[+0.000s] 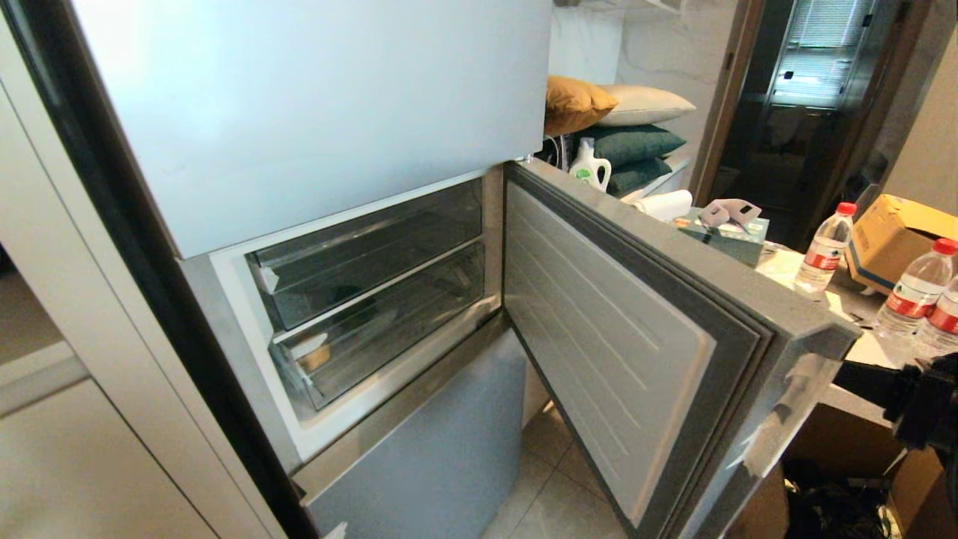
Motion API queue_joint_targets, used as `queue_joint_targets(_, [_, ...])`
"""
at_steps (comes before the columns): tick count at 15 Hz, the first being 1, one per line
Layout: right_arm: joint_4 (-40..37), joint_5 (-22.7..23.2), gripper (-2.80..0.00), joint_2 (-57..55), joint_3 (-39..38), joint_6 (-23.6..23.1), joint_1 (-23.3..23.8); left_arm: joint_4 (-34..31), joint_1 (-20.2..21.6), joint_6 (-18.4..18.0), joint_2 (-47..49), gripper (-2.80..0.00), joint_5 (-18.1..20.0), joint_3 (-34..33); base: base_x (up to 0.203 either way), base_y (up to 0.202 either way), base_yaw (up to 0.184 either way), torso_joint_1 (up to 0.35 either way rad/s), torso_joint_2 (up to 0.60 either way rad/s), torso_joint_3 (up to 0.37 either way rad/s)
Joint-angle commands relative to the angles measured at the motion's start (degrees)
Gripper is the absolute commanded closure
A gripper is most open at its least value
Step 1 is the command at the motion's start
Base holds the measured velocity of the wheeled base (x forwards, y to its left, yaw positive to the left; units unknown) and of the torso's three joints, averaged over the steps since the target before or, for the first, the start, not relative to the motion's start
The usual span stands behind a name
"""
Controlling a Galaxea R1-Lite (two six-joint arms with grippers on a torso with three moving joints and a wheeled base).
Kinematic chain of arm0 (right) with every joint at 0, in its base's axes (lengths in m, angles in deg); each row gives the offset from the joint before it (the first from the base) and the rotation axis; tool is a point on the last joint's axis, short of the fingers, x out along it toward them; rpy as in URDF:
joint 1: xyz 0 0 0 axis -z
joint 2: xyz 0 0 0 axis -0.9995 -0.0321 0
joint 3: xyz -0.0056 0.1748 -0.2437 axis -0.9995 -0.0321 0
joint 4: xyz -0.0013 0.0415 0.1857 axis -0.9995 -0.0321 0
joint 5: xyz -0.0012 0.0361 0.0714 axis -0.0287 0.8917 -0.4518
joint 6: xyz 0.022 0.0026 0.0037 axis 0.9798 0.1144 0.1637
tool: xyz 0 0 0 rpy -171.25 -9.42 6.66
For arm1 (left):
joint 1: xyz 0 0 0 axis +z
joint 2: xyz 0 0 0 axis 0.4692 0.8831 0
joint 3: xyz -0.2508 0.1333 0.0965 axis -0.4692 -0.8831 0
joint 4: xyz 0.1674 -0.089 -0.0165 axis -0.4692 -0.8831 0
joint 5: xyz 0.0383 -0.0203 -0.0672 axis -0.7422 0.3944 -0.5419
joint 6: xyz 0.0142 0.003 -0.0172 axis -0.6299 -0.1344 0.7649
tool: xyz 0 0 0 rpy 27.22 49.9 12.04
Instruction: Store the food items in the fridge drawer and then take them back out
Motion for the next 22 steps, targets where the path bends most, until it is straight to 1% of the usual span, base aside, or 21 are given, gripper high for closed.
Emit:
queue_joint_targets(1, [0.35, 0.22, 0.00, -2.83, 1.46, 0.26, -1.52, 0.00, 0.02, 0.01, -0.02, 0.00, -0.01, 0.00, 0.000, 0.000, 0.000, 0.000, 0.00, 0.000])
queue_joint_targets(3, [0.37, 0.26, 0.00, -7.76, 4.32, 0.66, -2.42, 0.00, 0.02, 0.01, -0.02, 0.00, -0.01, 0.00, 0.000, 0.000, 0.000, 0.000, 0.00, 0.000])
queue_joint_targets(4, [0.41, 0.27, 0.00, -10.65, 6.05, 0.72, -4.05, 0.00, 0.02, 0.01, -0.02, 0.00, -0.01, 0.00, 0.000, 0.000, 0.000, 0.000, 0.00, 0.000])
queue_joint_targets(9, [0.54, -0.03, 0.00, -23.26, 16.22, 0.22, -16.60, 0.00, 0.02, 0.01, -0.02, 0.00, -0.01, 0.00, 0.000, 0.000, 0.000, 0.000, 0.00, 0.000])
queue_joint_targets(11, [0.53, -1.60, 0.00, -28.04, 20.53, 0.25, -21.13, 0.00, 0.02, 0.01, -0.02, 0.00, -0.01, 0.00, 0.000, 0.000, 0.000, 0.000, 0.00, 0.000])
queue_joint_targets(13, [0.55, -6.23, 0.00, -31.70, 24.01, 0.19, -26.04, 0.00, 0.02, 0.01, -0.02, 0.00, -0.01, 0.00, 0.000, 0.000, 0.000, 0.000, 0.00, 0.000])
queue_joint_targets(16, [0.49, -11.66, 0.00, -37.92, 31.35, -0.03, -32.64, 0.00, 0.02, 0.01, -0.02, 0.00, -0.01, 0.00, 0.000, 0.000, 0.000, 0.000, 0.00, 0.000])
queue_joint_targets(19, [0.47, -19.74, 0.00, -46.63, 42.28, -1.28, -38.06, 0.00, 0.02, 0.01, -0.02, 0.00, -0.01, 0.00, 0.000, 0.000, 0.000, 0.000, 0.00, 0.000])
queue_joint_targets(22, [0.40, -26.23, 0.00, -55.36, 54.19, -4.89, -41.88, 0.00, 0.02, 0.01, -0.02, 0.00, -0.01, 0.00, 0.000, 0.000, 0.000, 0.000, 0.00, 0.000])
